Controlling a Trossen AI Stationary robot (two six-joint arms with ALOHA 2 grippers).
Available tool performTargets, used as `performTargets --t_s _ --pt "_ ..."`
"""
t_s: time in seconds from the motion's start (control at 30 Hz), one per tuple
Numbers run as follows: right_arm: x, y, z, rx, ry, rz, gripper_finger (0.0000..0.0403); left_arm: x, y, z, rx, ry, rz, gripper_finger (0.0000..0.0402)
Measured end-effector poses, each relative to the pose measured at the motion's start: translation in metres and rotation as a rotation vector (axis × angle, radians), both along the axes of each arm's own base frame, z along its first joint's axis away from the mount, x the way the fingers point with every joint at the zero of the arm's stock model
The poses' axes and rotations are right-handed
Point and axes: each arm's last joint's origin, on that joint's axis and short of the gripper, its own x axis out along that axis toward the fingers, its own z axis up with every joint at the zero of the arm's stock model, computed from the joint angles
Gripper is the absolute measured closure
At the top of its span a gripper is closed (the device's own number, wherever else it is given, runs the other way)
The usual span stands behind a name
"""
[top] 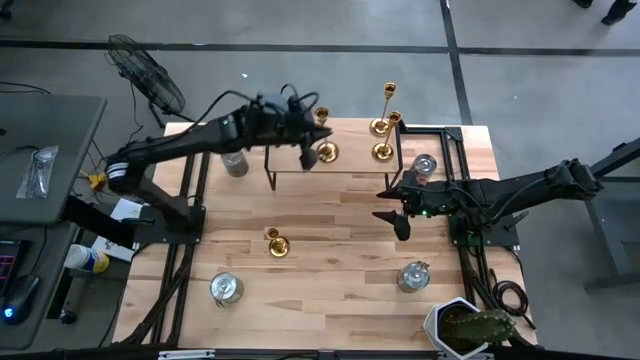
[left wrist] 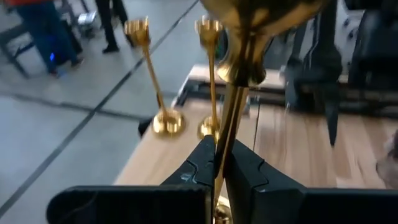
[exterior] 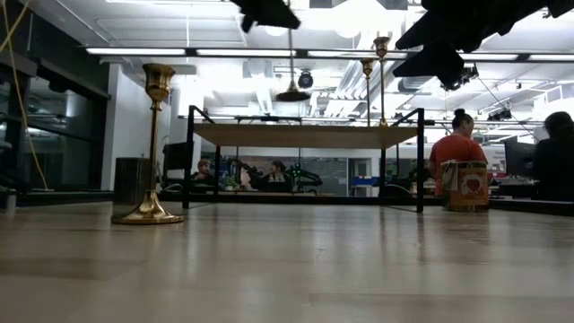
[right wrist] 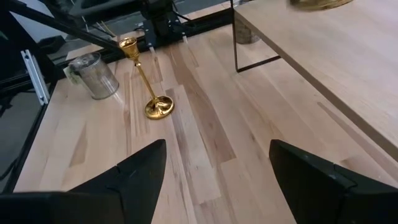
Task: Pick & Place candle stick holders
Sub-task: Put the gold candle holder on the shelf
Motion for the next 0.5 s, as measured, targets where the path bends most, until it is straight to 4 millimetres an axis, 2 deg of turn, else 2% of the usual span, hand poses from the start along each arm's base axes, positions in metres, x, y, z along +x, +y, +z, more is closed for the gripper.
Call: performTargets --t_s 0.13,0.27,0.5 --pt "0.000 0.000 0.000 0.000 -0.002 0.000 0.0125 0.012 0.025 0.003 -0.020 -0.026 -0.021 0.0393" --pt "0.000 0.000 0.000 0.001 -0.002 -0.001 0.0125 0.027 0.045 0.005 -0.005 -0.024 0.058 0.0393" --pt "0.000 0.000 0.000 0.000 -0.002 -0.001 0.0125 0.069 0.062 0.007 -0.004 -0.011 0.064 0.0393"
